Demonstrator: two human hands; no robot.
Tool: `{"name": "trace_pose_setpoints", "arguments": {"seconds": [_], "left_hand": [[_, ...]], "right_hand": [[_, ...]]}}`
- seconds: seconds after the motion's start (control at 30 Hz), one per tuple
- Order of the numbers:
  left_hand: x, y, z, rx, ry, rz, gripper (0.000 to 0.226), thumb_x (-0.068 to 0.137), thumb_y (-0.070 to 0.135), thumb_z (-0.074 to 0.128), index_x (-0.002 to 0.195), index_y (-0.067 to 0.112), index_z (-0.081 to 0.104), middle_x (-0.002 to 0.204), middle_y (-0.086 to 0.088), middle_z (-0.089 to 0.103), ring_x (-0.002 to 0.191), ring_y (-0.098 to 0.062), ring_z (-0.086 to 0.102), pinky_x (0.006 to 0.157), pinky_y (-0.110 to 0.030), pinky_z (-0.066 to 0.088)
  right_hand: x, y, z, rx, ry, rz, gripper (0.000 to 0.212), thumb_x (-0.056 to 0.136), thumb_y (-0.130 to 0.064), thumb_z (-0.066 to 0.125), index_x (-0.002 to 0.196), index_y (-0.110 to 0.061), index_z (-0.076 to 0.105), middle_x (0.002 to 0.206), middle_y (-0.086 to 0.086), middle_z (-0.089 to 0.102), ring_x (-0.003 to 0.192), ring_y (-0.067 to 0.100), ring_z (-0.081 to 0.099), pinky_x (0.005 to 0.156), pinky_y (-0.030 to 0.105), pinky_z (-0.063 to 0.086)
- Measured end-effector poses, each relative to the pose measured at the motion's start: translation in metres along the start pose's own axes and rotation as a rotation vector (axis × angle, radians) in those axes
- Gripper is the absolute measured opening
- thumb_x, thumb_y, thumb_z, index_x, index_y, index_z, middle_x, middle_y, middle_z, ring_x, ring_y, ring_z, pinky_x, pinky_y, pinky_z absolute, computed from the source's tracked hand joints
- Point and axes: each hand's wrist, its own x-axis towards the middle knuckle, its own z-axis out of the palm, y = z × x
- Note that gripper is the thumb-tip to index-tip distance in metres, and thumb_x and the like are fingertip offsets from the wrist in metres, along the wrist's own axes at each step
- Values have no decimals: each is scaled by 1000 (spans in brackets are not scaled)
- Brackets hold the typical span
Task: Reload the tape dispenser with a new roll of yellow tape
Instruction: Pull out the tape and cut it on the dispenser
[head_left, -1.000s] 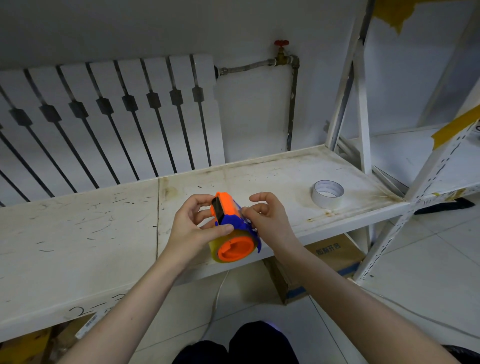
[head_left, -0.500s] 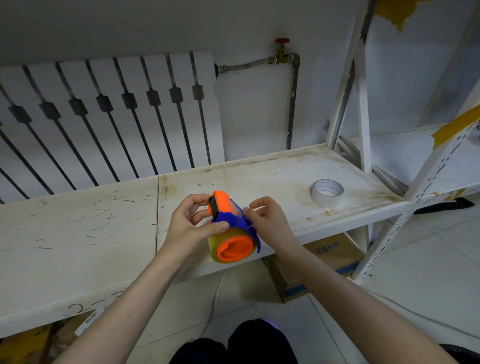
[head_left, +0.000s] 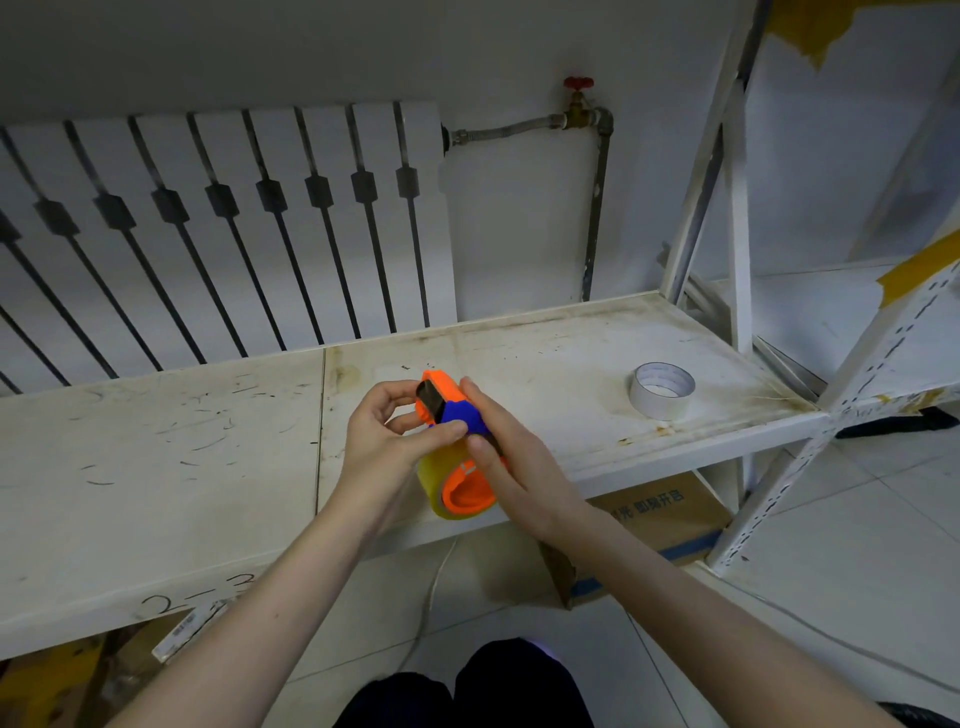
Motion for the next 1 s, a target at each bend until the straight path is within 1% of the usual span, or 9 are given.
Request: {"name": "trace_pose_setpoints", "arguments": {"seconds": [0.2,0.33,0.43,0.5,0.63,0.73,0.8,0.9,1.0], "left_hand": [[-5,3,7,-52,114,-62,47,65,3,81,107,8,61,104,-3,65,86,-19,67,66,-27,51],[-7,4,15,-84,176,-108,51,64,5,83,110,5,59,101,-1,63,82,-16,66,50,-18,50],[-7,7,24,-71,232,-128,53,60,12,86,106,8,60,100,-3,64,84,-19,67,57,-24,49],[-6,8,28,-40,257,-142,54,57,16,88,103,10,61,99,-4,66,83,-17,67,61,-28,50],[-2,9,28,-53,274,-182,56,56,17,89,104,9,60,99,-12,67,83,-20,69,62,-29,52],[-1,9,26,-42,241,-219,53,61,16,86,105,8,58,86,-5,63,75,-16,66,60,-28,52],[2,9,24,-17,211,-258,46,63,17,85,101,11,59,85,-4,63,76,-16,66,66,-31,56],[7,9,18,-50,204,-320,42,65,19,84,101,9,64,89,-9,70,77,-20,68,69,-33,57],[14,9,11,-133,231,-381,39,67,22,82,97,8,61,89,-10,70,82,-24,69,69,-33,57]], "right_hand": [[-4,22,-5,-71,14,102,60,87,-60,40,138,-28,39,131,-7,56,115,9,54,95,41,51],[-5,14,-7,-191,-7,101,92,61,-71,62,138,-30,32,133,-9,51,116,11,52,94,38,50],[-5,15,2,-228,10,125,120,46,-68,74,143,-28,18,143,-7,39,127,14,43,101,41,46],[-5,18,7,-224,53,135,124,45,-64,78,144,-28,12,144,-7,36,128,13,41,100,40,47],[-5,21,12,-253,112,78,119,51,-52,81,143,-31,9,141,-7,35,125,11,42,97,35,48],[-4,22,10,-184,122,63,109,51,-47,80,138,-31,17,136,-7,38,120,10,45,93,38,51],[-4,23,7,-125,90,68,107,52,-45,80,138,-30,18,136,-7,37,121,11,43,94,40,50],[-3,24,4,-186,0,55,123,50,-57,80,143,-35,1,142,-6,25,128,11,34,101,35,45],[-3,28,4,-329,-36,35,136,44,-70,75,144,-34,-8,151,-4,14,138,15,24,107,42,39]]}}
